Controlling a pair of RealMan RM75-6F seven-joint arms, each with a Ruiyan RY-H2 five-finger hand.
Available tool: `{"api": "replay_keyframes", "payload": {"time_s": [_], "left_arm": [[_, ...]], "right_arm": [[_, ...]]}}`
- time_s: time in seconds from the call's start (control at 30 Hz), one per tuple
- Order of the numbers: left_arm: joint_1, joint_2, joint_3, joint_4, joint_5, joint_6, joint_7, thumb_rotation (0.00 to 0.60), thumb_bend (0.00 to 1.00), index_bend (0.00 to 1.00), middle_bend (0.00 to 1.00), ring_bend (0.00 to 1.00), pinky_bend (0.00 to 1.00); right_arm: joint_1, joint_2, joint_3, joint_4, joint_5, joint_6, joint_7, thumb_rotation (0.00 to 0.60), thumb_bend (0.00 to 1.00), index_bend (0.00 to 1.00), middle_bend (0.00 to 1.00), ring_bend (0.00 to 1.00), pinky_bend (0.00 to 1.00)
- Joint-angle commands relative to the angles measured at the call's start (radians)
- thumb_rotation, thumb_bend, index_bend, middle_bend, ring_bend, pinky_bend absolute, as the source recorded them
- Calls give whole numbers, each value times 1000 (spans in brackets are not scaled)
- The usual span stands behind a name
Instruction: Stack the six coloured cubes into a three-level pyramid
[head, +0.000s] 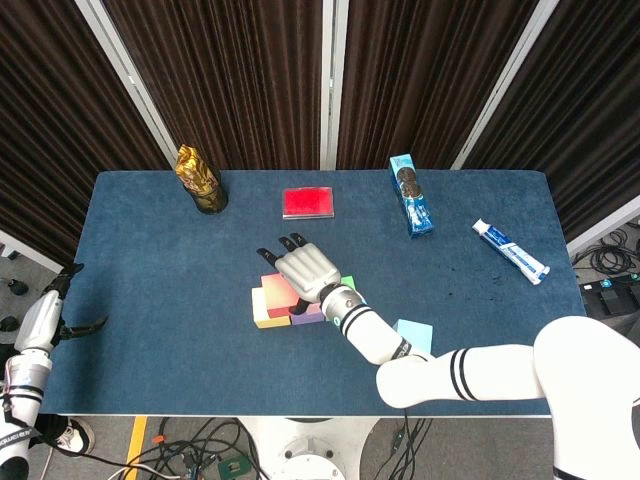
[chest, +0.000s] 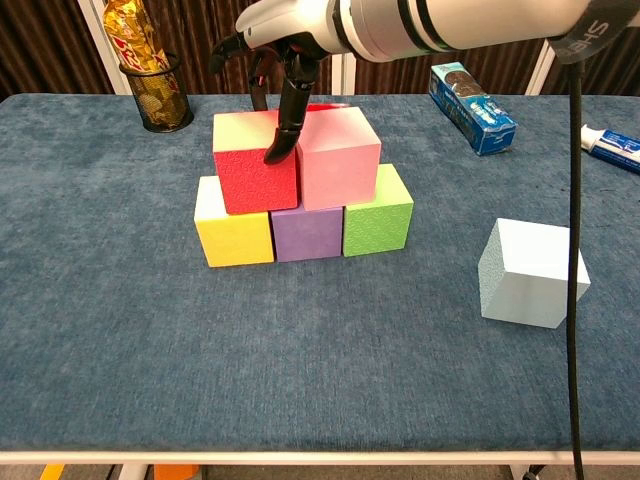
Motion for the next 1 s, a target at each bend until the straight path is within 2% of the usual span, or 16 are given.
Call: {"api": "replay_keyframes", "payload": {"time_s": [0.03, 1.0], "left_arm": [[0, 0, 0, 0, 0, 0, -1, 600, 238, 74, 16, 0, 0], [0, -2, 1, 1, 4, -2, -6, 600, 238, 74, 16, 0, 0]], "right_arm": [[1, 1, 0, -1, 1, 0, 0, 600, 122, 0, 443, 6, 0], [15, -14, -10, -12, 34, 31, -28, 600, 124, 0, 447, 6, 0]]}}
